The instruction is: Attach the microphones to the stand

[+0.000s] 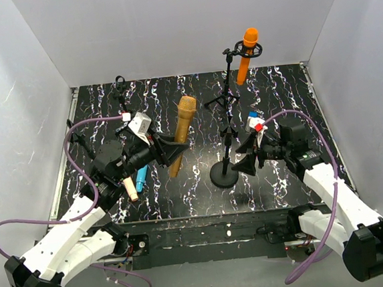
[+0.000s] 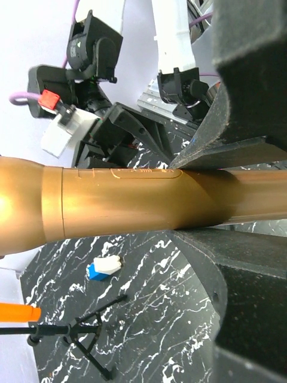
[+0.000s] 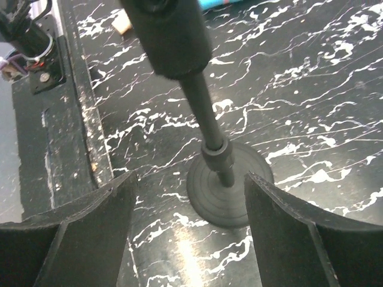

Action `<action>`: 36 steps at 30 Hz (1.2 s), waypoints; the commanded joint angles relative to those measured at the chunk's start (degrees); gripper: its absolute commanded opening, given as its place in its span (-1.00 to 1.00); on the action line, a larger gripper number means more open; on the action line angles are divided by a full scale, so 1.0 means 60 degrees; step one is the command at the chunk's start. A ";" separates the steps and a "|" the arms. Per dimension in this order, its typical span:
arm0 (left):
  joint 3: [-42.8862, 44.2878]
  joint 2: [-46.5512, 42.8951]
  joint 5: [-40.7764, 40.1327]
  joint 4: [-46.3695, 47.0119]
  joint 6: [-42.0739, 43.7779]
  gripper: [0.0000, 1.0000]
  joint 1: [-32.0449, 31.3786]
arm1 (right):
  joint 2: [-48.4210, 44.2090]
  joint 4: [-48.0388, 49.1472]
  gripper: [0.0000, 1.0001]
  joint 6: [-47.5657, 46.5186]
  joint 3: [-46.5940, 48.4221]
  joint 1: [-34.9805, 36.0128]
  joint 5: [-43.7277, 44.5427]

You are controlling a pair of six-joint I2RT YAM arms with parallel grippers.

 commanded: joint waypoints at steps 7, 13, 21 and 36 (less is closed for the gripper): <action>0.0630 -0.0304 -0.0467 -0.1027 0.0392 -1.00 -0.0032 | 0.0048 0.2588 0.43 0.1501 0.0238 0.0444 0.0831; 0.0543 -0.0466 -0.0511 -0.1057 0.0304 -1.00 -0.0032 | 0.0268 0.2588 0.43 0.1501 0.0341 0.0693 0.0831; 0.0454 -0.0671 -0.0540 -0.1145 0.0274 -1.00 -0.0047 | 0.0648 0.2588 0.43 0.1501 0.0414 0.0722 0.0831; 0.0616 -0.0525 -0.0526 -0.1306 0.0450 -1.00 -0.0032 | 0.1191 0.2588 0.43 0.1501 0.0795 0.0722 0.0831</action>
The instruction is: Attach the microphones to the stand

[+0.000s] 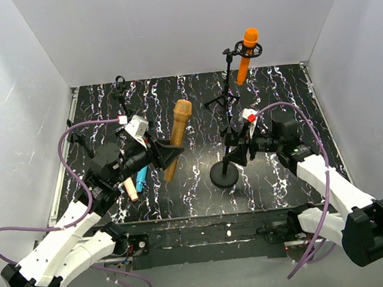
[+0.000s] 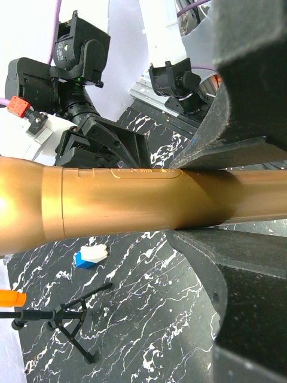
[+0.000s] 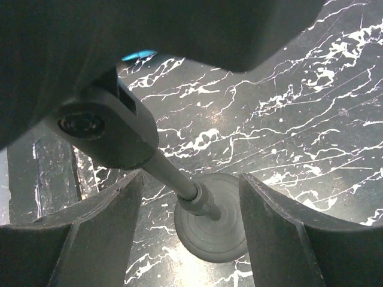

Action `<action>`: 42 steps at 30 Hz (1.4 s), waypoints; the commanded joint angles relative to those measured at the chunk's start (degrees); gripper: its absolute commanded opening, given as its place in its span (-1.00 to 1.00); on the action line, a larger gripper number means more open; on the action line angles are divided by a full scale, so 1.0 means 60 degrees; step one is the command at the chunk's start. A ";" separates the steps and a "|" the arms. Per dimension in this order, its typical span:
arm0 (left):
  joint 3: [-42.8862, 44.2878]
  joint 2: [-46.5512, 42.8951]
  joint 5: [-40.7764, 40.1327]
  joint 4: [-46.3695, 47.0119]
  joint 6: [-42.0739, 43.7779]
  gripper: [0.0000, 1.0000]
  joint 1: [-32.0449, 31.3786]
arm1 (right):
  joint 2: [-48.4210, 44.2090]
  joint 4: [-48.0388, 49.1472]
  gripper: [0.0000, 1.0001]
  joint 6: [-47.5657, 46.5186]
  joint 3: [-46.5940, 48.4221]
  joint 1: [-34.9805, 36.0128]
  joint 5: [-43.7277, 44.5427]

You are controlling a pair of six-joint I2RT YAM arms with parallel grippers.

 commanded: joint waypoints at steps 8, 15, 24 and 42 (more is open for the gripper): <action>0.0462 0.0080 -0.0048 0.0133 0.0217 -1.00 -0.0039 | 0.0288 0.0351 0.43 0.0007 0.0924 0.0023 0.0037; 0.0463 -0.0022 -0.0092 0.0016 0.0276 -1.00 -0.0039 | 0.0947 0.0351 0.43 0.0007 0.2665 0.0023 0.0037; 0.0331 -0.0154 -0.0166 -0.0057 0.0379 -1.00 -0.0025 | 0.1329 -0.2696 -0.97 -0.4006 0.3694 0.0038 -0.4915; 0.0126 -0.0520 -0.0151 -0.0072 0.0393 -1.00 -0.0025 | 0.0480 -0.5833 -0.31 -0.6397 0.2626 0.0038 -0.4110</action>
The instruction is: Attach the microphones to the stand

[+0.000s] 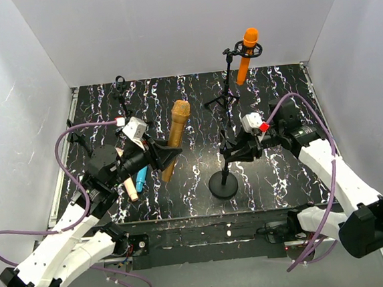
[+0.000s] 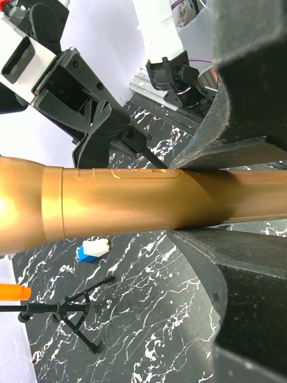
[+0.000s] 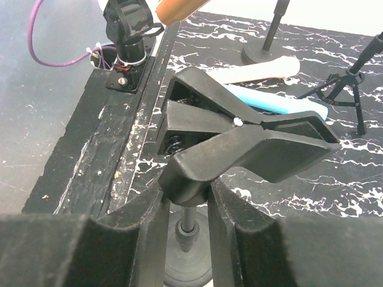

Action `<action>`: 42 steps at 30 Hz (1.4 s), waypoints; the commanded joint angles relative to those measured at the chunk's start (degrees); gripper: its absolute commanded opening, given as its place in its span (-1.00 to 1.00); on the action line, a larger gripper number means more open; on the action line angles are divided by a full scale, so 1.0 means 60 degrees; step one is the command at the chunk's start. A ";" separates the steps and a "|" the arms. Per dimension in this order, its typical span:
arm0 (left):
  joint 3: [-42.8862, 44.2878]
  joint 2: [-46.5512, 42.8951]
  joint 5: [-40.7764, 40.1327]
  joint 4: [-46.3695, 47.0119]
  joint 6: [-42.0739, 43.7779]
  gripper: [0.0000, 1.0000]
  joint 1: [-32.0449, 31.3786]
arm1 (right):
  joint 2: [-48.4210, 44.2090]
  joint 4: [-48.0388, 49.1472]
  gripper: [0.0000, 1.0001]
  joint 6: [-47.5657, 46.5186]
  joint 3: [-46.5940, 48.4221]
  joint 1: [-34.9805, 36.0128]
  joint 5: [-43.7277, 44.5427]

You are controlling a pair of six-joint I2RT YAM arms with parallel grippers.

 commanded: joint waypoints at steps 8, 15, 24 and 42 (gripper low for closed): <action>-0.0053 -0.0517 -0.0019 0.0238 -0.0073 -1.00 -0.0025 | -0.1437 0.2002 0.13 0.3655 -0.1903 0.0041 0.1890; -0.0141 -0.0591 0.0010 0.0428 -0.0279 -1.00 -0.0039 | -0.1879 0.4331 0.14 0.6232 -0.3061 0.0041 0.2770; -0.0273 -0.0547 0.0039 0.0619 -0.0513 -1.00 -0.0039 | -0.1556 0.6766 -0.06 0.7555 -0.3575 0.0085 0.1864; 0.0137 -0.0137 -0.0005 0.0327 -0.0235 -1.00 -0.0039 | 0.3709 -0.9169 -0.97 -1.0094 0.5160 0.0027 0.0500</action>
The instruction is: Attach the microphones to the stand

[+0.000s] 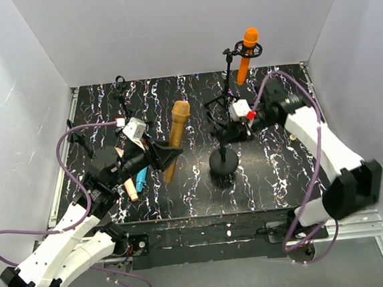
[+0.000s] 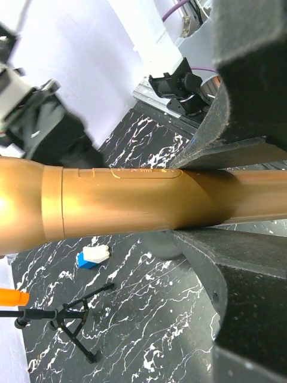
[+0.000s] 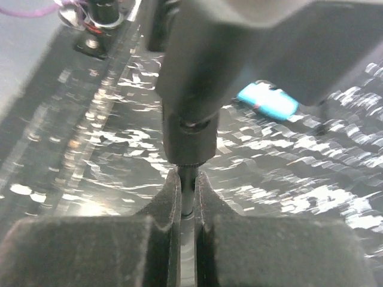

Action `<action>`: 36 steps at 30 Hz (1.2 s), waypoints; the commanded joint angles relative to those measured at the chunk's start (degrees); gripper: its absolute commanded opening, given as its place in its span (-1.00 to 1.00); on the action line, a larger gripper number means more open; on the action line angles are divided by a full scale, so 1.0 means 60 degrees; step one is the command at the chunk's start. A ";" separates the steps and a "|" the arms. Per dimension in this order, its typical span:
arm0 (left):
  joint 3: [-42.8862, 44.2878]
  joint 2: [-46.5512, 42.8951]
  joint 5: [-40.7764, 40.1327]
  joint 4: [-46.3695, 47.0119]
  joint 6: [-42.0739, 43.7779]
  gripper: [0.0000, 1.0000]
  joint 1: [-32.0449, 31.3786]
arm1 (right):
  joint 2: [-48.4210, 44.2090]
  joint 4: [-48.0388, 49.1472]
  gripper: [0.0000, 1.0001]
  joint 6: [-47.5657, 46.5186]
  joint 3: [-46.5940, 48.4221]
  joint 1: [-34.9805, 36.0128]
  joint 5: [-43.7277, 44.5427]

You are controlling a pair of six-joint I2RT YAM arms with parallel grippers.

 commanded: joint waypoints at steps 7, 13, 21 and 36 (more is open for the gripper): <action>0.0443 -0.0199 -0.0257 -0.0433 0.0403 -1.00 -0.0039 | 0.4310 -0.8016 -0.97 -0.8892 0.4708 -0.0185 -0.1211; 0.0268 -0.0287 -0.0404 -0.0463 0.0594 -1.00 -0.0025 | 0.4474 -0.8016 -0.97 -0.8497 0.4183 -0.0156 -0.1885; 0.0092 0.0035 -0.0141 0.0005 0.0536 -1.00 -0.0025 | 0.4399 -0.7972 -0.75 -0.8175 0.3288 -0.0082 -0.2107; -0.0055 -0.1019 -0.0257 -0.0434 0.0389 -1.00 -0.0025 | 0.3056 -0.4554 0.73 -0.3130 0.1900 -0.0419 -0.1273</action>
